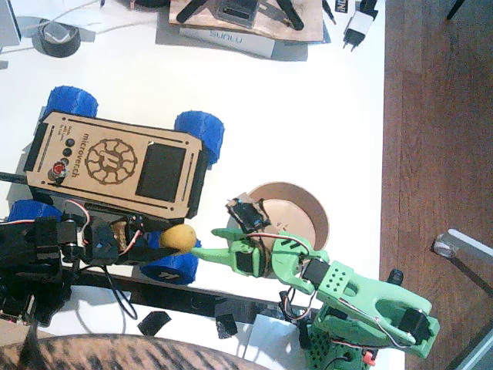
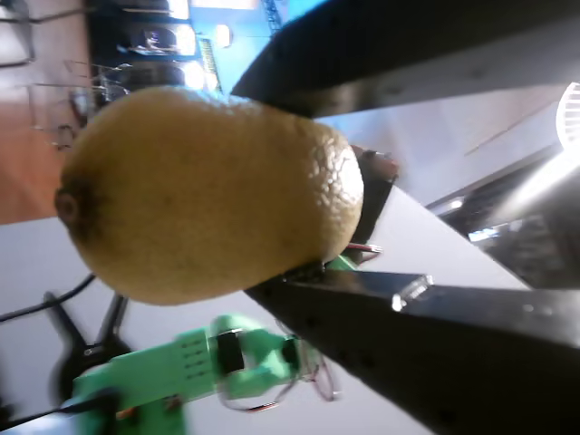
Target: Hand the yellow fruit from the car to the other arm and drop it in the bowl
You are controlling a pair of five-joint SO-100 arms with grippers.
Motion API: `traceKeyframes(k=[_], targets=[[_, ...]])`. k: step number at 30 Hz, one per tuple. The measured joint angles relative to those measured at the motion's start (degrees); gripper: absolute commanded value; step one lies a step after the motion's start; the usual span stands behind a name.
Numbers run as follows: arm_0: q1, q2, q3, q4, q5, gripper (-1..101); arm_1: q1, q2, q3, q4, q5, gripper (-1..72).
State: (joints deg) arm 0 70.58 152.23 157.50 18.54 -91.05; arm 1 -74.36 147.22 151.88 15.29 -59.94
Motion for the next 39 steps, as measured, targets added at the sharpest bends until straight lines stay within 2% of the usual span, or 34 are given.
traceKeyframes(k=[11, 26, 39], targets=[[0.0, 0.0, -0.09, 0.0, 0.0, 0, -1.67, 0.88, 0.35, -0.53, 0.0, 27.1], [0.0, 0.0, -0.09, 0.0, 0.0, 0, -1.58, -17.75, -7.91, -8.53, 1.41, 26.8], [-0.09, 0.0, 0.09, 0.0, 0.0, 0, -0.97, -27.07, -11.69, -10.37, 2.64, 25.7]])
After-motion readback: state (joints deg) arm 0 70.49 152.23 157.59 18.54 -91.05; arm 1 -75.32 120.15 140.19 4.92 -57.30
